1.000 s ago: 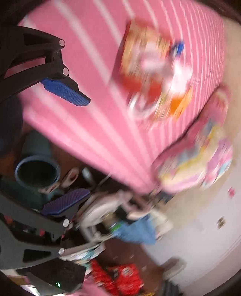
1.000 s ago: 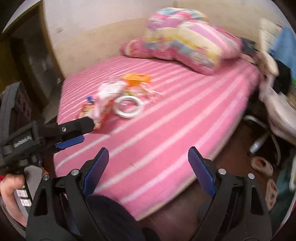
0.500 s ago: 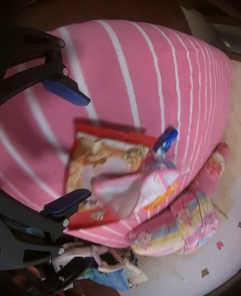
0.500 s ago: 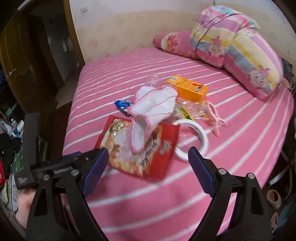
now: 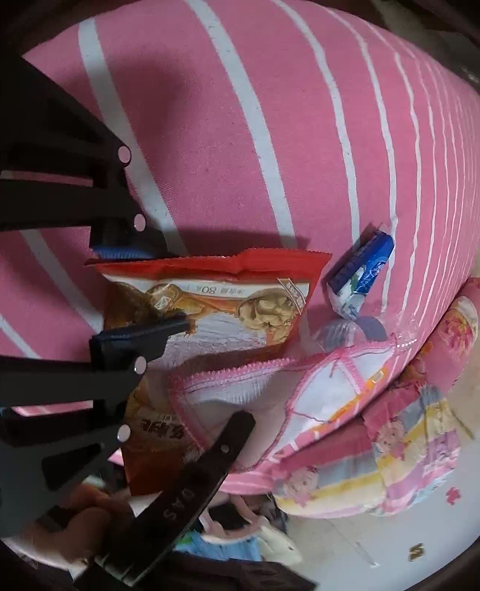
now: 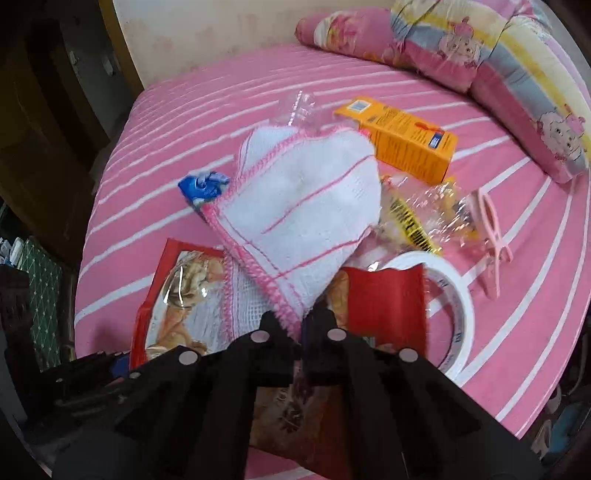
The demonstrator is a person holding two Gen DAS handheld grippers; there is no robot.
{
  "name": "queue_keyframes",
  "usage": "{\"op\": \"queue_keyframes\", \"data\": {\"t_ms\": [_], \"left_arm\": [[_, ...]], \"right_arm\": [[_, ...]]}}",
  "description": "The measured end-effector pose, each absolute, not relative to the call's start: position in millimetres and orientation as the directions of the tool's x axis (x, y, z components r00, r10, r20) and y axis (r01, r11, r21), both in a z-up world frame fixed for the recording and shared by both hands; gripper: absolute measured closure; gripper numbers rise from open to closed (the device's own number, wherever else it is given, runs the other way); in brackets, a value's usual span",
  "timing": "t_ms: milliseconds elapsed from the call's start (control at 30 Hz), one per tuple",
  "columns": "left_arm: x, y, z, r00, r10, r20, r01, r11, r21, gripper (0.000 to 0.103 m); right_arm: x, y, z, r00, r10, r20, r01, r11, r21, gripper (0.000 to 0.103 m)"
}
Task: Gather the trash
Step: 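Grasp the red snack bag with the left tool while the right tool grasps the white cloth, then carry the snack bag and cloth to the bin and release both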
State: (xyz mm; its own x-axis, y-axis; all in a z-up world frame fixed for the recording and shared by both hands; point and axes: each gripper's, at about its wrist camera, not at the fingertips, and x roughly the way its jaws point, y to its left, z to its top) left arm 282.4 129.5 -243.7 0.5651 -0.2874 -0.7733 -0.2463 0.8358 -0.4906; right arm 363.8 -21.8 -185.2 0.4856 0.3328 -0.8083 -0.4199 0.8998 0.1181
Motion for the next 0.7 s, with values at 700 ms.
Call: {"op": "queue_keyframes", "data": {"t_ms": [700], "left_arm": [[140.3,124.7,-142.9,0.810,-0.280,-0.516,-0.163,0.737,-0.655,0.091]], "right_arm": [[230.2,-115.4,-13.3,0.704,0.474,-0.529,-0.498,0.860,0.108,0.100]]}}
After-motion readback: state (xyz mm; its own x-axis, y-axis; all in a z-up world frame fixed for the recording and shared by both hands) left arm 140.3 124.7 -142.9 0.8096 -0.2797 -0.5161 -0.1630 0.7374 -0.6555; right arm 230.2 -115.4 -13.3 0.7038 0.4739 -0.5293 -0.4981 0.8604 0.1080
